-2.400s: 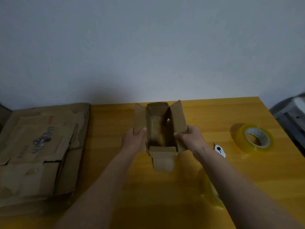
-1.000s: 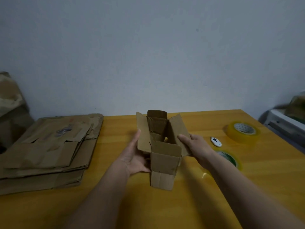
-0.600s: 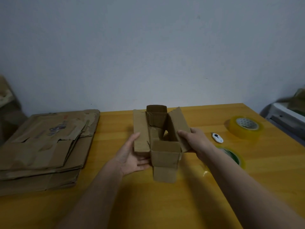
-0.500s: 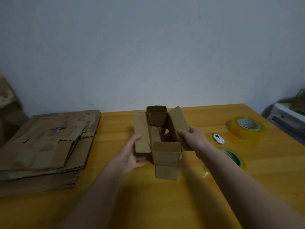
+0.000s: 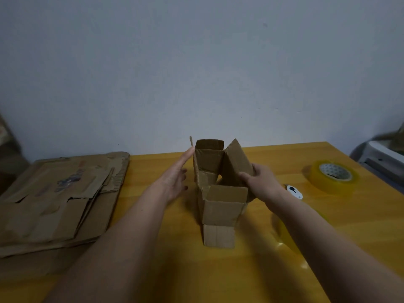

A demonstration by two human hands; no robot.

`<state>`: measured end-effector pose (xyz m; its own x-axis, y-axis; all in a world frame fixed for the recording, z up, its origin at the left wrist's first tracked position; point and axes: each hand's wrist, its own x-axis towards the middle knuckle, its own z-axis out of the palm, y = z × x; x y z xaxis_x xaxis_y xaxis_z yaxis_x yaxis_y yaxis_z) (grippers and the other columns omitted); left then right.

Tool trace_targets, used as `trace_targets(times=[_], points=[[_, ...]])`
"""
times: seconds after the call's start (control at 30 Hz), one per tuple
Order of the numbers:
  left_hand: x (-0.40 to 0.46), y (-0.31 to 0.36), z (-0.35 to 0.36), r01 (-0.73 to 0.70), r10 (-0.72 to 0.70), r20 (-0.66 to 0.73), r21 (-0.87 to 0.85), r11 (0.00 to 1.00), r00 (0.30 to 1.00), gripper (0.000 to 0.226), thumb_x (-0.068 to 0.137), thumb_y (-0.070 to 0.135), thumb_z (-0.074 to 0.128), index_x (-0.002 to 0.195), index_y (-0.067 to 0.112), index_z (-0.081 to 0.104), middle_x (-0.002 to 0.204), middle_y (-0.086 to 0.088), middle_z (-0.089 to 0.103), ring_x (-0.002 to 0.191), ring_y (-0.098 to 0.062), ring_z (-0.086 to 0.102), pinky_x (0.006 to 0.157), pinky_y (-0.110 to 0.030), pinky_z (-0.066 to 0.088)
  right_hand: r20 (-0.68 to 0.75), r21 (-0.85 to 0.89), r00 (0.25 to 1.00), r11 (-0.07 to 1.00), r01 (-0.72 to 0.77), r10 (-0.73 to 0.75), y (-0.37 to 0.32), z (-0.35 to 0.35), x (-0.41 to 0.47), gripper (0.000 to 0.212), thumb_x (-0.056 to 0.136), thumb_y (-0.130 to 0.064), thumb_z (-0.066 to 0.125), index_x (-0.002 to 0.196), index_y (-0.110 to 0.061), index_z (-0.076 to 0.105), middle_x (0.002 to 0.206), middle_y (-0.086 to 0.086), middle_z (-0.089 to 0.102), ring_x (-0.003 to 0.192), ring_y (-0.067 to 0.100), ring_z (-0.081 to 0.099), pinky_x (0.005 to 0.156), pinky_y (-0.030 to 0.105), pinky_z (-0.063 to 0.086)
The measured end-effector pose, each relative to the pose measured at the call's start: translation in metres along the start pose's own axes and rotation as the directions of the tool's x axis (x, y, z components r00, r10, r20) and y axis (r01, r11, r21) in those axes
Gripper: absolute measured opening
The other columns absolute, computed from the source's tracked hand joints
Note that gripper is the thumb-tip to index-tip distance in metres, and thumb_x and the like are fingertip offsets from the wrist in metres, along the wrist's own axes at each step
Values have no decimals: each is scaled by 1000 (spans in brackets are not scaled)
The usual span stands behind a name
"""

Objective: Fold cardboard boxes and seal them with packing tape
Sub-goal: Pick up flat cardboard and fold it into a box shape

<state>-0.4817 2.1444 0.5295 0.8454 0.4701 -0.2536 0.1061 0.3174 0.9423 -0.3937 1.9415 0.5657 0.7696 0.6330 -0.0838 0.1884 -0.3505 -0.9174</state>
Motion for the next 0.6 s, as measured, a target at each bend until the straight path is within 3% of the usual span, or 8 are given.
trace_targets(times=[0.07, 0.17, 0.3, 0.43, 0.5, 0.6], points=[[14, 1, -1, -7, 7, 14, -4, 1000, 1000, 128, 41, 80, 78, 150, 38, 27, 160, -11, 19, 147, -28, 17, 117, -58, 13, 23, 9, 1000, 1000, 13, -13, -2, 2, 4, 30, 98, -21, 51, 127, -13, 47, 95, 2, 60, 81, 16, 63, 60, 27, 52], [30, 2, -3, -8, 6, 55, 33, 999, 998, 111, 50, 93, 60, 144, 38, 41, 152, -4, 39, 142, -27, 30, 118, -54, 12, 51, -10, 998, 1000, 24, -23, -3, 5, 10, 32, 98, -21, 50, 129, -13, 47, 98, 3, 60, 85, 17, 62, 61, 26, 51], [53, -6, -9, 16, -13, -20, 135, 991, 1000, 115, 53, 101, 40, 123, 12, 62, 130, -17, 58, 124, -37, 54, 111, -52, 35, 25, -25, 999, 999, 27, -26, -6, 7, 20, 35, 99, -24, 48, 132, -14, 45, 107, 5, 58, 92, 20, 61, 65, 29, 53], [58, -22, -1, 70, -60, -68, 145, 987, 996, 98, 57, 96, 44, 110, 15, 60, 120, -13, 59, 106, -33, 58, 98, -47, 46, 18, -29, 998, 998, 55, -54, -12, 16, 25, 35, 100, -25, 45, 133, -15, 45, 109, 3, 55, 99, 22, 58, 78, 36, 55], [55, -23, 6, 79, -71, -80, 101, 992, 994, 91, 69, 86, 40, 117, 13, 64, 115, -16, 67, 105, -33, 64, 87, -42, 51, 11, -62, 997, 995, 78, -78, -15, 20, 27, 31, 100, -25, 45, 130, -15, 48, 110, 4, 56, 101, 23, 57, 84, 42, 54], [49, -21, 6, 61, -54, -85, 84, 995, 995, 84, 79, 83, 35, 124, 17, 63, 118, -17, 67, 109, -34, 63, 95, -48, 49, 0, -73, 997, 994, 76, -76, -16, 22, 28, 21, 101, -21, 45, 120, -15, 51, 109, 7, 57, 98, 23, 57, 85, 42, 54]])
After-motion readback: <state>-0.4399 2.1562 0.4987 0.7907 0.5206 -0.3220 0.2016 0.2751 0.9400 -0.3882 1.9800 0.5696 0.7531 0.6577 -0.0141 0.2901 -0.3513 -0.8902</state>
